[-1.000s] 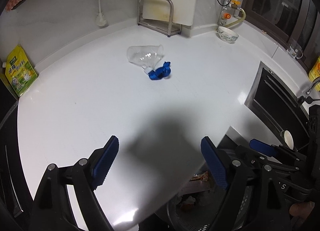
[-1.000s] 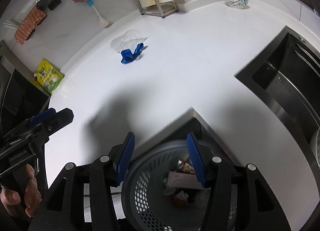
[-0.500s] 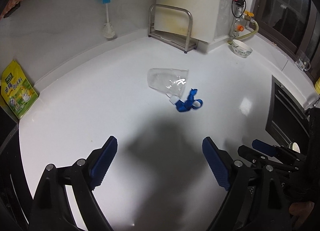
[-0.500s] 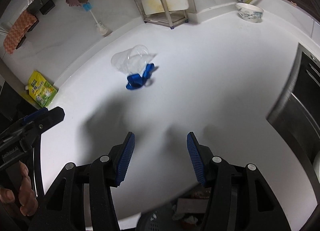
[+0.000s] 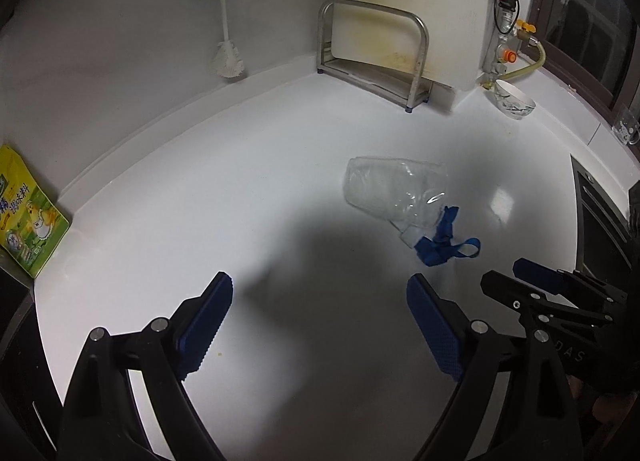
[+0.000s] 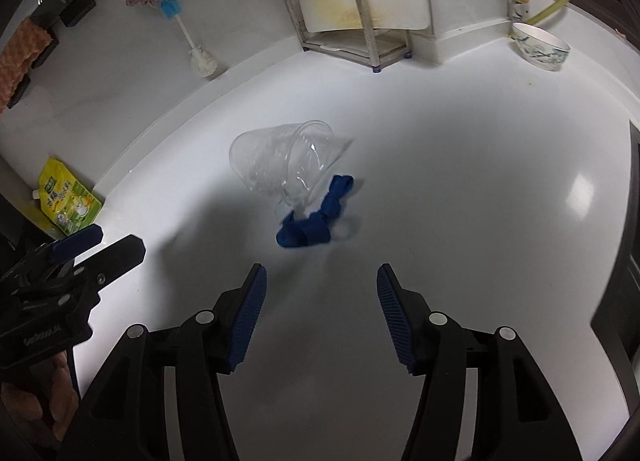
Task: Collect trash
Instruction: 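Grasp the blue cloth with the right tool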
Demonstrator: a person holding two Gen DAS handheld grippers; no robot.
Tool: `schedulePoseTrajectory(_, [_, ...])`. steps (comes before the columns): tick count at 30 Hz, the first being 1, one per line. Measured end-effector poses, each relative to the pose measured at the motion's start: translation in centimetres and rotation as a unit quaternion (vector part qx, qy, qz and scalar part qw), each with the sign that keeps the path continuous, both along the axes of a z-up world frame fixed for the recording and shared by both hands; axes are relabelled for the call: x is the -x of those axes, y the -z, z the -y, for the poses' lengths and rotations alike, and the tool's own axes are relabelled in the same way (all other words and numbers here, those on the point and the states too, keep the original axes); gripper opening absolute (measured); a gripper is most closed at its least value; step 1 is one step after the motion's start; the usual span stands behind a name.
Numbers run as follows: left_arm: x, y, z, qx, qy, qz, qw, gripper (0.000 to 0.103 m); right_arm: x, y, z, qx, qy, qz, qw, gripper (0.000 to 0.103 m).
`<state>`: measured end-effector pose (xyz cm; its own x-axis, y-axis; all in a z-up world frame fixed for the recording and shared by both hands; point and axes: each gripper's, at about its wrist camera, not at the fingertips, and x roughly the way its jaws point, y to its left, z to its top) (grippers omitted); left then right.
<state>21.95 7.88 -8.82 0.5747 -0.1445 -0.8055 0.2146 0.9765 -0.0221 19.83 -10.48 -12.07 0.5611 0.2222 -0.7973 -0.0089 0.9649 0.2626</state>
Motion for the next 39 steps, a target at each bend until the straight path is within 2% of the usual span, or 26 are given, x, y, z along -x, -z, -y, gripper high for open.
schedulePoseTrajectory(13, [-1.7,1.8,-1.0,0.009,-0.002,-0.019,0.9998,0.089,-4.3,1.8,-2.4,0.025,-0.005,-0.014,1.0,0.056])
schedulePoseTrajectory(16, [-1.9,2.0,-1.3,0.012,-0.004,-0.021,0.9997,0.089,-4.7,2.2,-2.9,0.044,-0.011,-0.01,0.999,0.056])
schedulePoseTrajectory(20, [-2.0,2.2,-1.5,0.015,-0.005,-0.023,0.9996,0.089,-5.0,2.5,-3.0,0.046,-0.011,-0.008,0.999,0.055])
schedulePoseTrajectory(23, [-2.0,2.4,-1.5,0.015,-0.006,-0.026,0.9995,0.089,-5.0,2.6,-3.2,0.053,-0.013,-0.004,0.998,0.05])
schedulePoseTrajectory(27, [-2.0,2.6,-1.4,0.016,-0.006,-0.028,0.9994,0.089,-5.3,2.8,-3.5,0.058,-0.022,-0.006,0.998,0.032])
schedulePoseTrajectory(31, [-1.9,2.5,-1.2,0.015,-0.005,-0.028,0.9995,0.089,-5.2,2.7,-3.7,0.063,-0.03,0.0,0.998,0.022])
schedulePoseTrajectory(33, [-1.9,2.5,-1.1,0.017,-0.005,-0.028,0.9995,0.089,-5.1,2.6,-3.6,0.061,-0.035,0.003,0.998,0.012])
schedulePoseTrajectory(39, [-1.8,2.4,-0.4,0.018,-0.003,-0.027,0.9995,0.089,-4.4,2.3,-2.1,0.043,-0.019,0.006,0.999,0.008])
